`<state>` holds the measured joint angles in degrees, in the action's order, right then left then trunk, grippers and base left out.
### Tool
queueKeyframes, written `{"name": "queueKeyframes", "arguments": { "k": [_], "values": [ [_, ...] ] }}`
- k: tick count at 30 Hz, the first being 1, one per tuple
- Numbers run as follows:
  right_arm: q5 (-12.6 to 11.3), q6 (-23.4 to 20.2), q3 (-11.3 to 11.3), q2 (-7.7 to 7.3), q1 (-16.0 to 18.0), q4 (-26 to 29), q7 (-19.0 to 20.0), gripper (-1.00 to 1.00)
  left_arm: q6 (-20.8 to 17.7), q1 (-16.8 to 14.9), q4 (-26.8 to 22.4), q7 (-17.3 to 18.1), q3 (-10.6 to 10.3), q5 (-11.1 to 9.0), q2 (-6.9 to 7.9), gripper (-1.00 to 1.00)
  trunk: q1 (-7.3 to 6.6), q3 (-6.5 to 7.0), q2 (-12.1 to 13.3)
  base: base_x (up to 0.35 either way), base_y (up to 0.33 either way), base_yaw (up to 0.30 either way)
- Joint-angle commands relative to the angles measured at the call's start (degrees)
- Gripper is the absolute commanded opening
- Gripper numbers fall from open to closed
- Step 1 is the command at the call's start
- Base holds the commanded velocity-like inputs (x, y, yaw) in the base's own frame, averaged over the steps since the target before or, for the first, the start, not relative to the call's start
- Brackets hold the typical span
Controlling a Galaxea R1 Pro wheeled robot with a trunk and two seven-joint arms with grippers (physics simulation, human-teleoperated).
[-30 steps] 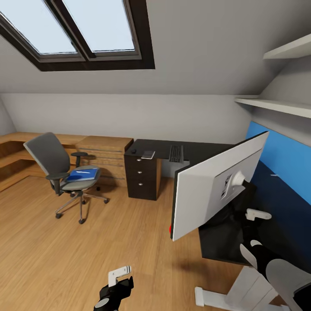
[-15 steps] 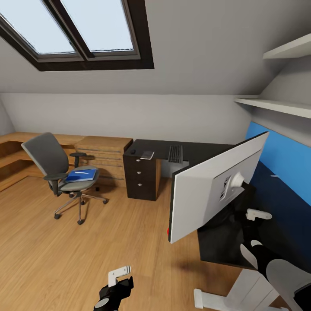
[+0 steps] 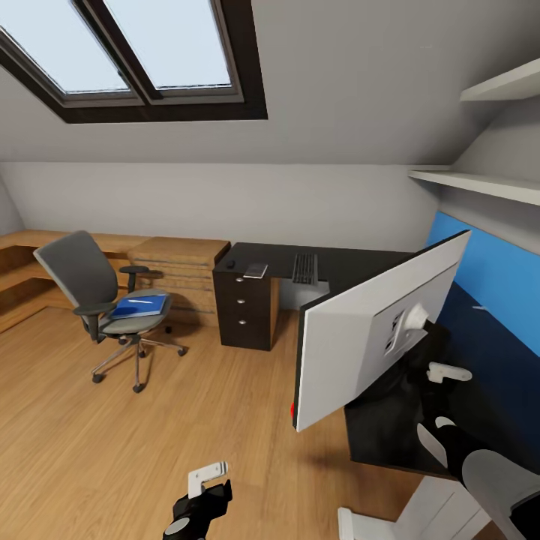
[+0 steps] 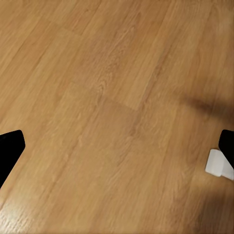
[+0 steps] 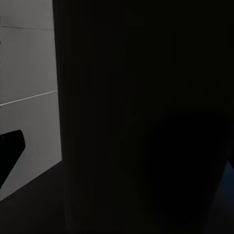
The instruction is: In the bedroom, organize the workspace by keeping the computer under the desk, ensuring the monitor is on the desk, placing the keyboard on the desk next to the monitor, placing the mouse on the desk next to the keyboard, moving the folder from the swivel chair onto the desk next to the mouse, stacking the notebook on top of the folder with the pen on top of the notebook, and positioning the swivel chair next to the desk.
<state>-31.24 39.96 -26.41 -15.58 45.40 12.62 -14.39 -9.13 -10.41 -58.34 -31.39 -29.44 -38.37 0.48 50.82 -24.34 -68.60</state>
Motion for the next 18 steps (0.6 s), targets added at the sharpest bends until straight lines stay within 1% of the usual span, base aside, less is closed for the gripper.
{"name": "queueKeyframes", "arguments": {
  "k": [1, 2, 18],
  "values": [
    [-0.13, 0.05, -0.49, -0.04, 0.04, 0.04, -0.47, 1.00, -0.19, -0.05, -0.10, -0.43, -0.17, -0.21, 0.05, 1.00, 0.00, -0.07, -0.04, 0.006, 0.000, 0.000],
    [-0.13, 0.04, -0.49, -0.02, 0.04, 0.04, -0.50, -1.00, -0.19, -0.05, -0.10, -0.43, -0.18, -0.21, 0.08, 1.00, 0.00, -0.07, -0.04, 0.004, 0.000, 0.000],
    [-0.05, 0.32, -0.74, -0.06, 0.04, 0.04, -0.38, -1.00, -0.18, -0.05, -0.15, -0.43, -0.15, -0.21, 0.13, 1.00, 0.00, -0.07, -0.04, 0.000, 0.000, 0.000]
  ]
}}
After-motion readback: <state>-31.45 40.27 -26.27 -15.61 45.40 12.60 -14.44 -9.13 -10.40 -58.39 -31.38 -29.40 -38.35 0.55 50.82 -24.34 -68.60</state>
